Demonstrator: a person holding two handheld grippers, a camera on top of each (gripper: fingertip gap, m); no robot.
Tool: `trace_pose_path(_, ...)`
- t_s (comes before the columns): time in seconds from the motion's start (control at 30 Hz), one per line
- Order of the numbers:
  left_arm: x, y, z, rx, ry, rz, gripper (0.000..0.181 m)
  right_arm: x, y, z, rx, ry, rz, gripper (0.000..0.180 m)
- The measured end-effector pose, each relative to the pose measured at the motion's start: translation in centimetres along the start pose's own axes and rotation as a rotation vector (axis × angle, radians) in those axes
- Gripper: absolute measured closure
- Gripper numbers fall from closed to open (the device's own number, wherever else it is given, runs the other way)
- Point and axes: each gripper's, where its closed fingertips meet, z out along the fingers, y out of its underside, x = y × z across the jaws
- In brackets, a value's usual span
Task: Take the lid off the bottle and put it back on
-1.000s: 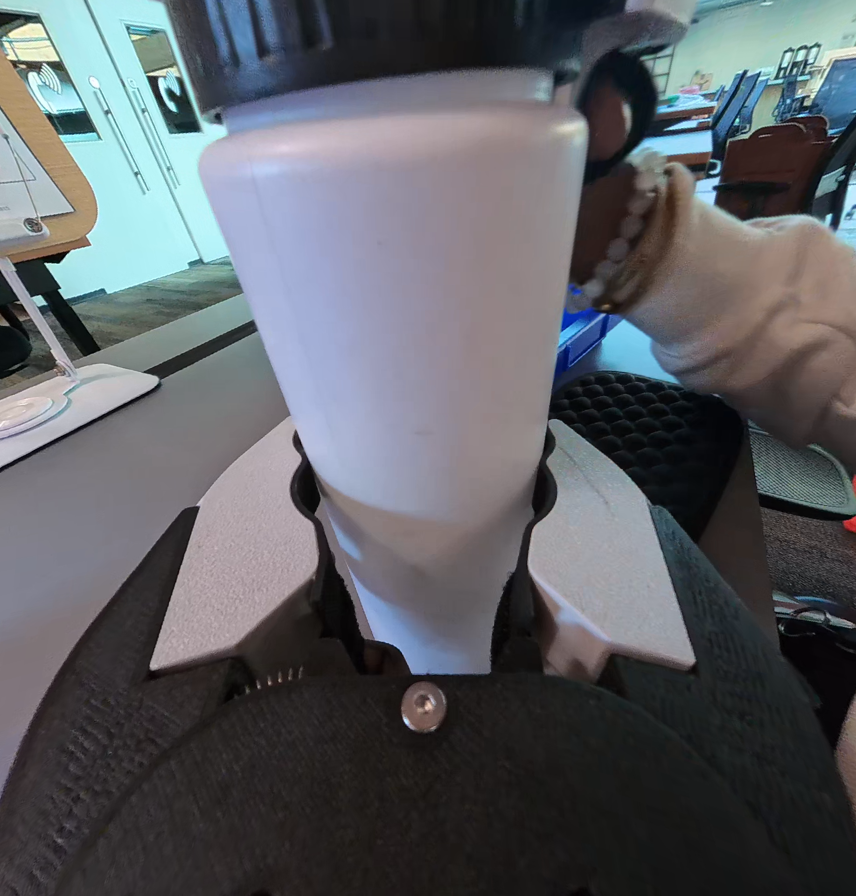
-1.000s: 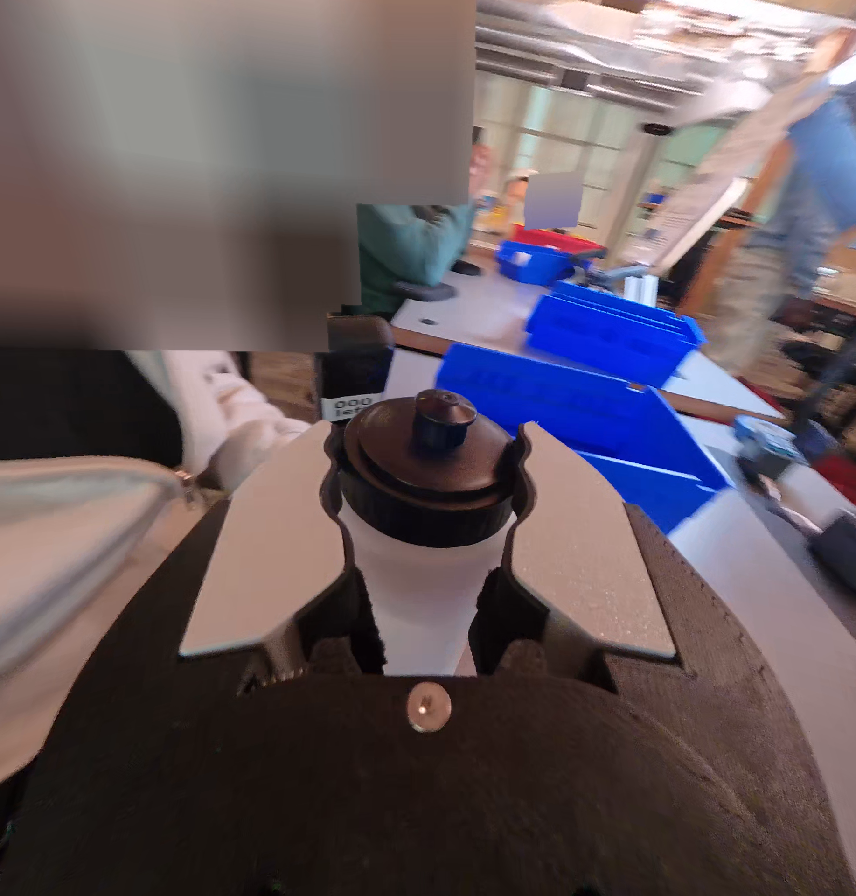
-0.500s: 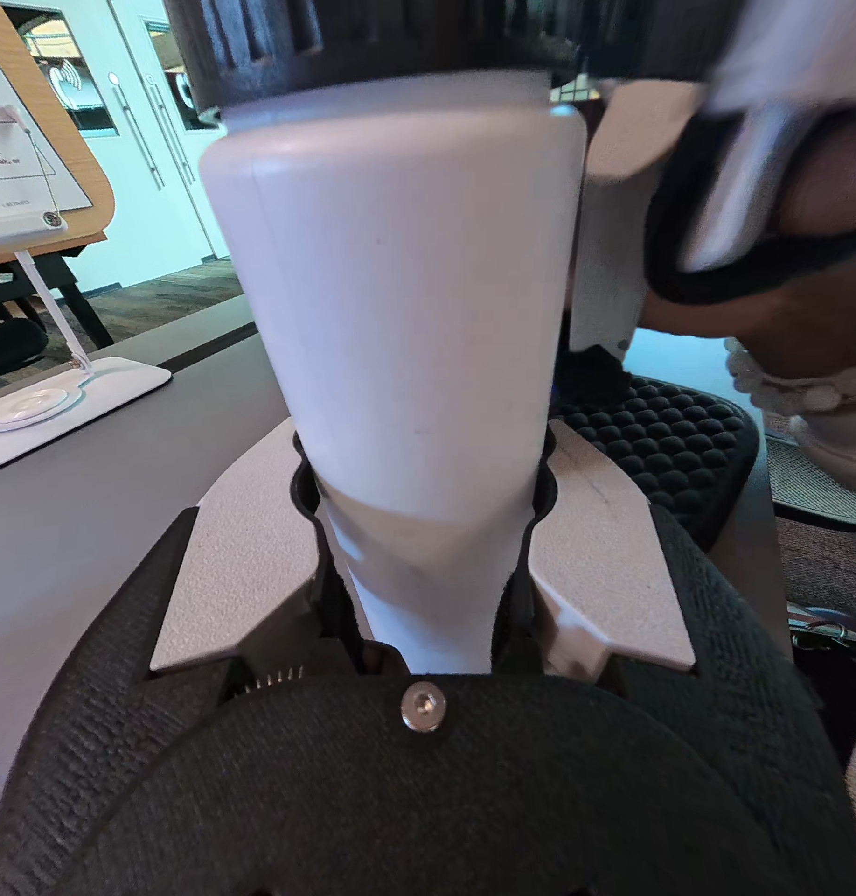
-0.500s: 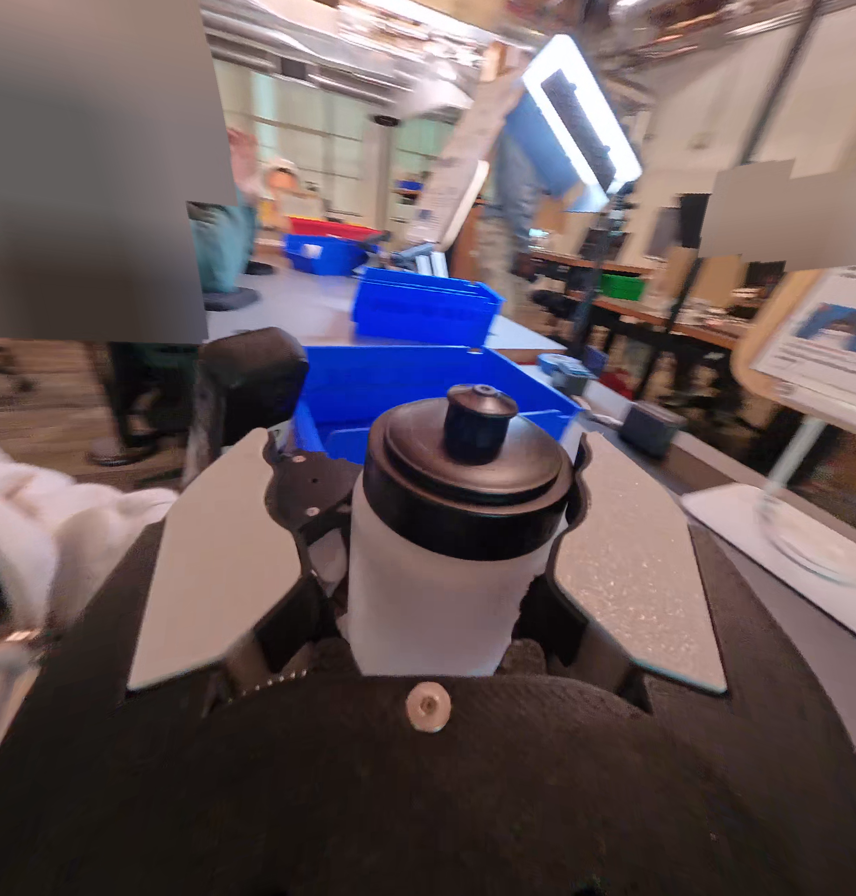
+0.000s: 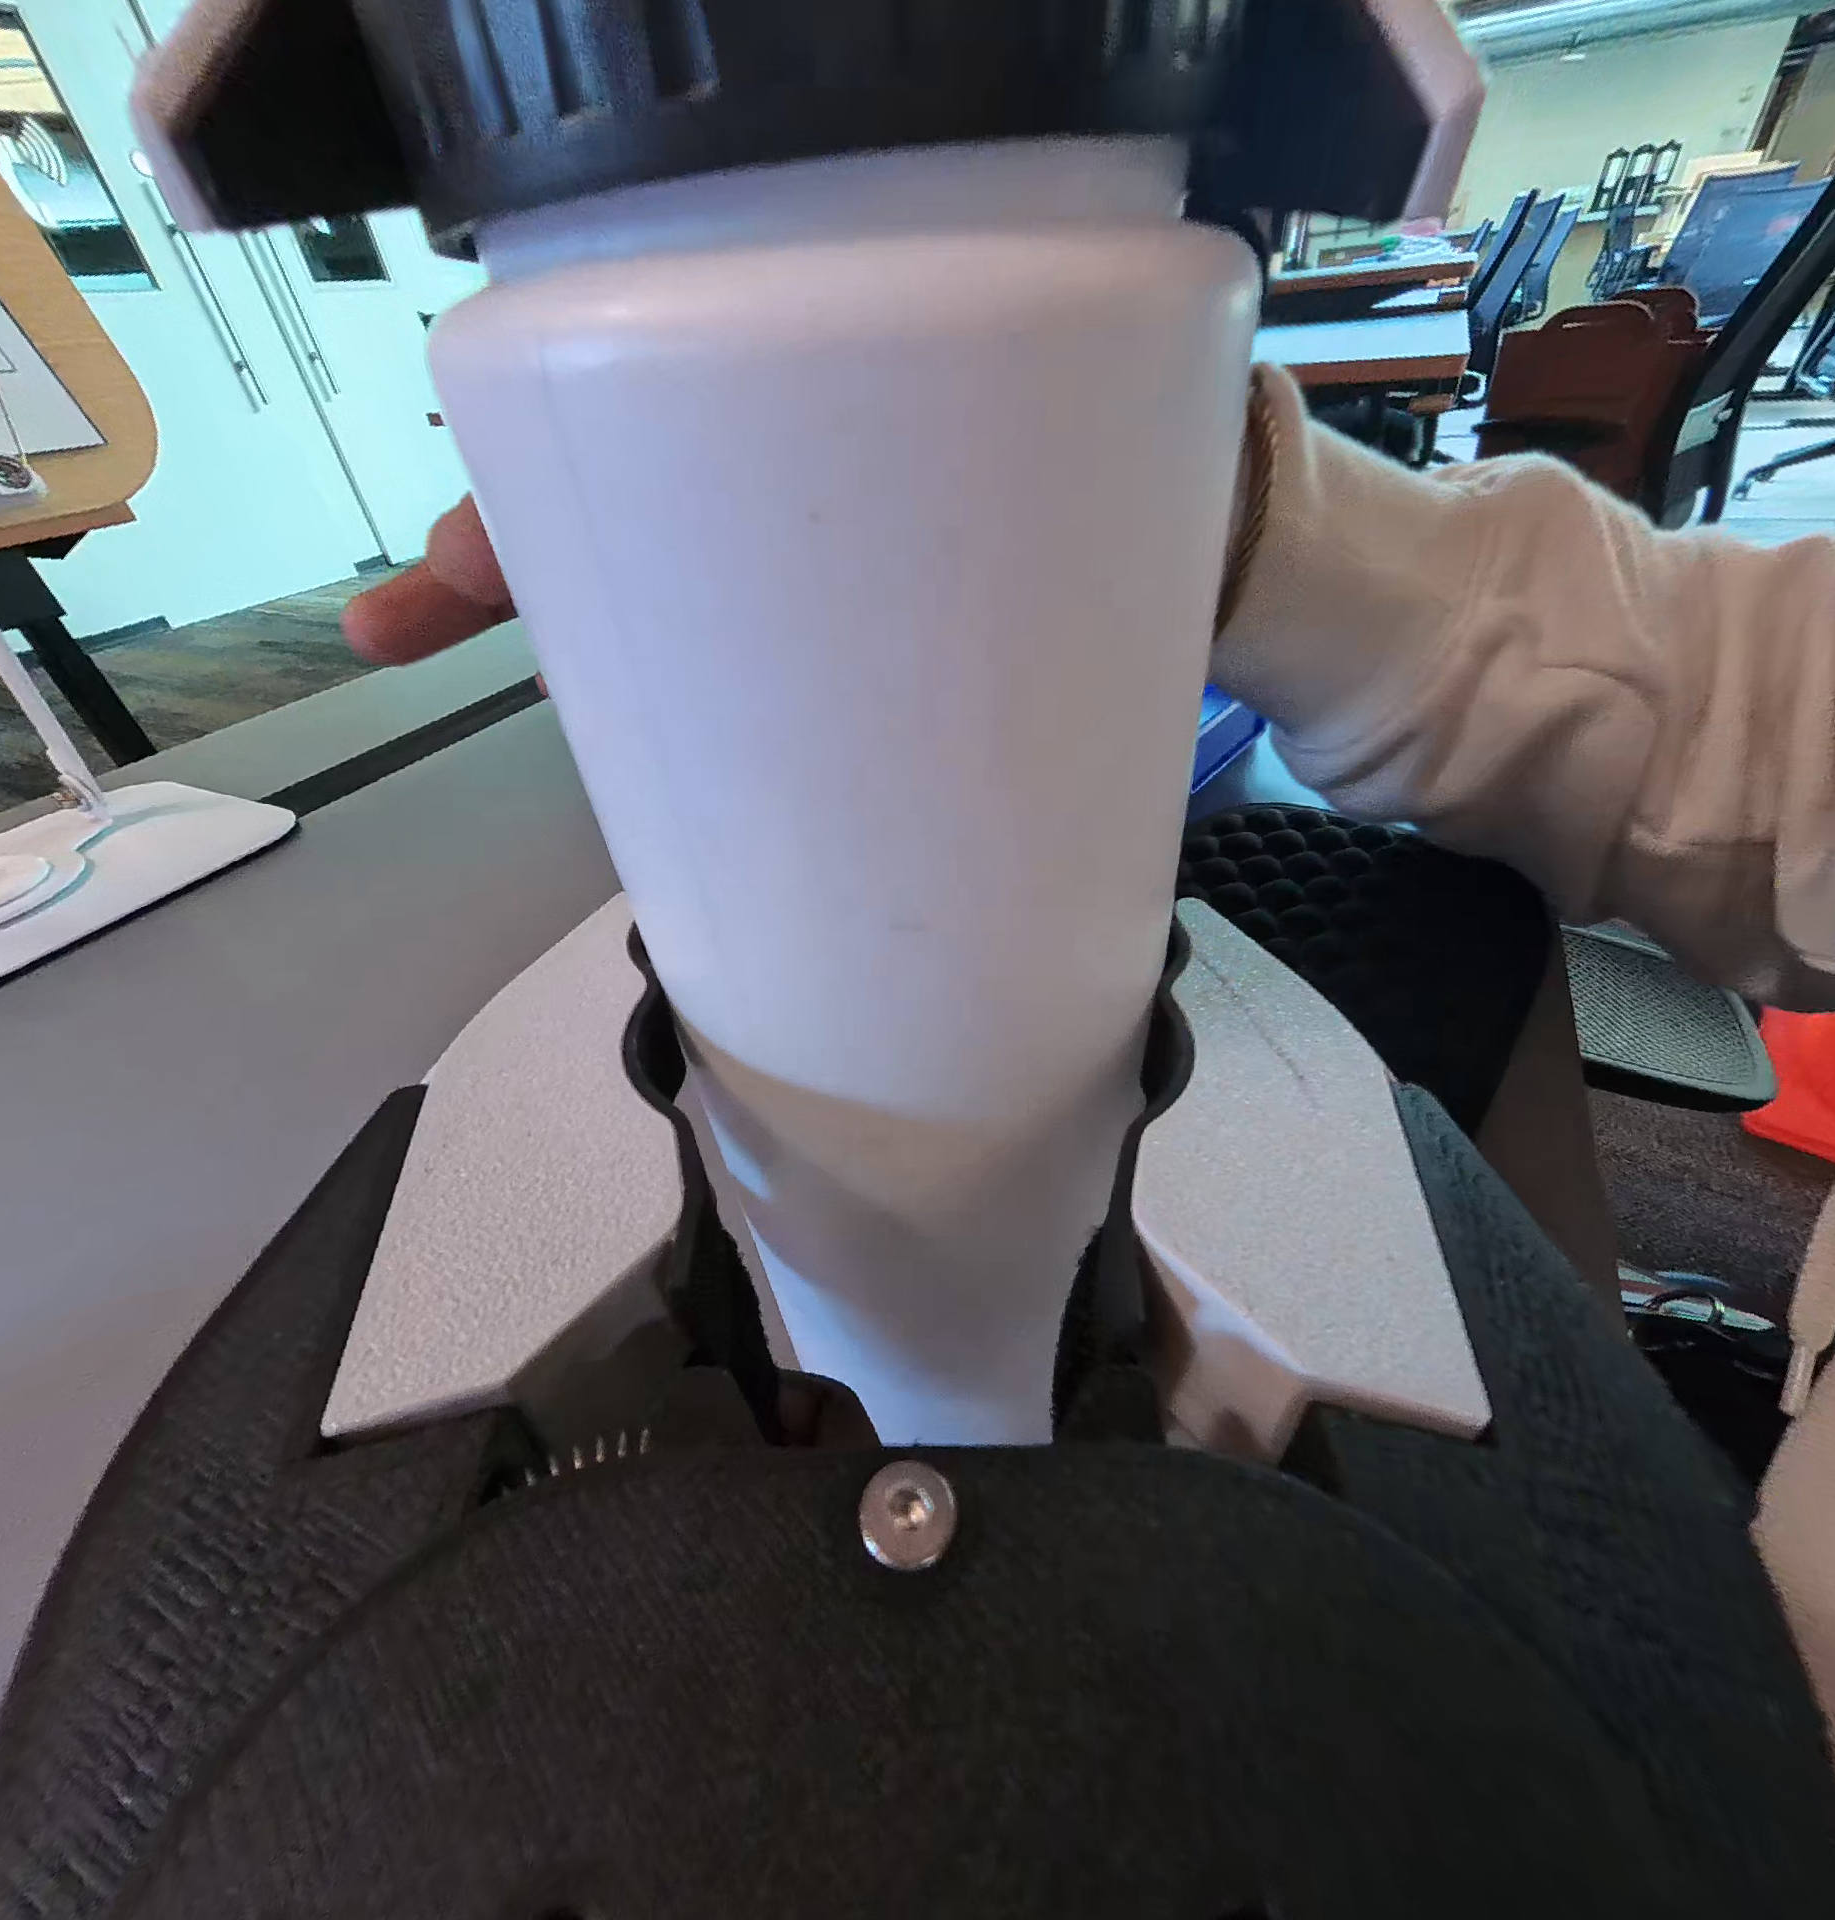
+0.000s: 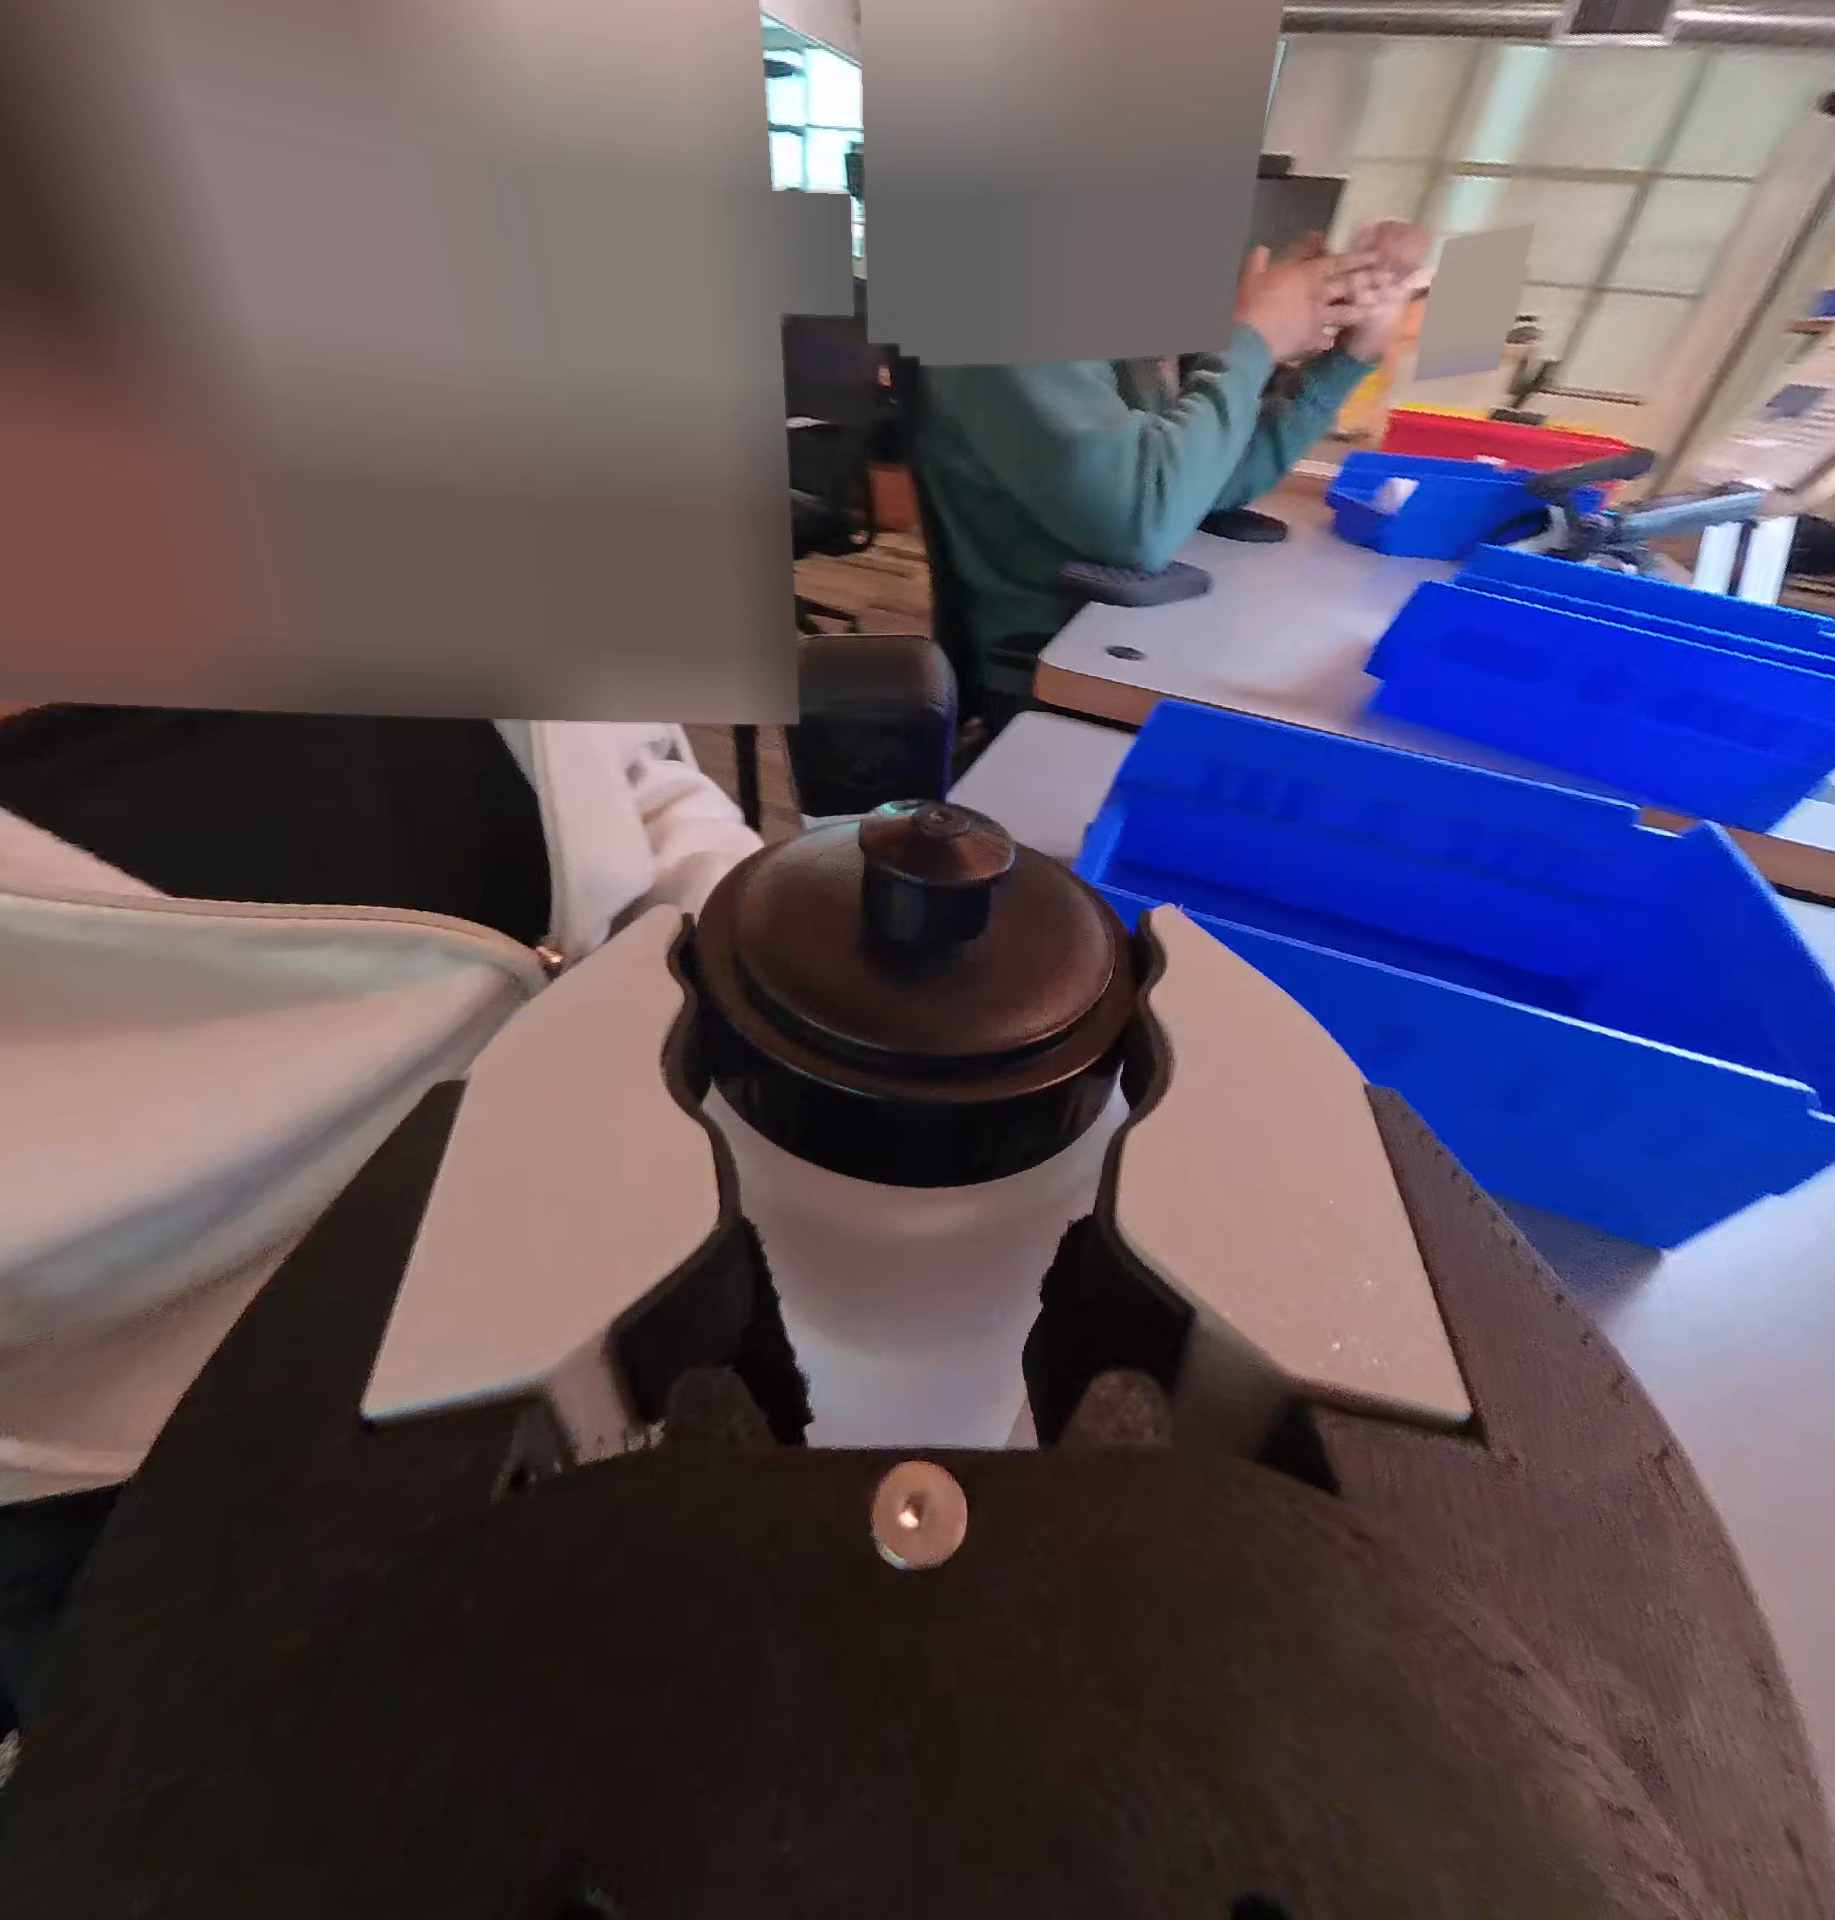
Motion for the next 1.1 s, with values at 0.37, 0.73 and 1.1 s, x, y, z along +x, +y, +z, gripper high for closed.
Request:
trace_pose_path(0.37,-0.5,0.0,0.1,-0.003,-0.041,0.002,0.092,1.5,-1.6,-0.1,0.156,0.726,0.087,0.052)
trace_pose_path(0.73,0.6,0.1,-0.1,0.002,0.040,0.002,0.093,0.4,-0.5,0.0,0.010,0.290,0.020,0.102)
trace_pose_path(1.1,-0.2,0.1,-0.2,0.001,-0.008,-0.014,0.093,2.7,-0.9,0.0,0.107,0.472,0.038,0.042)
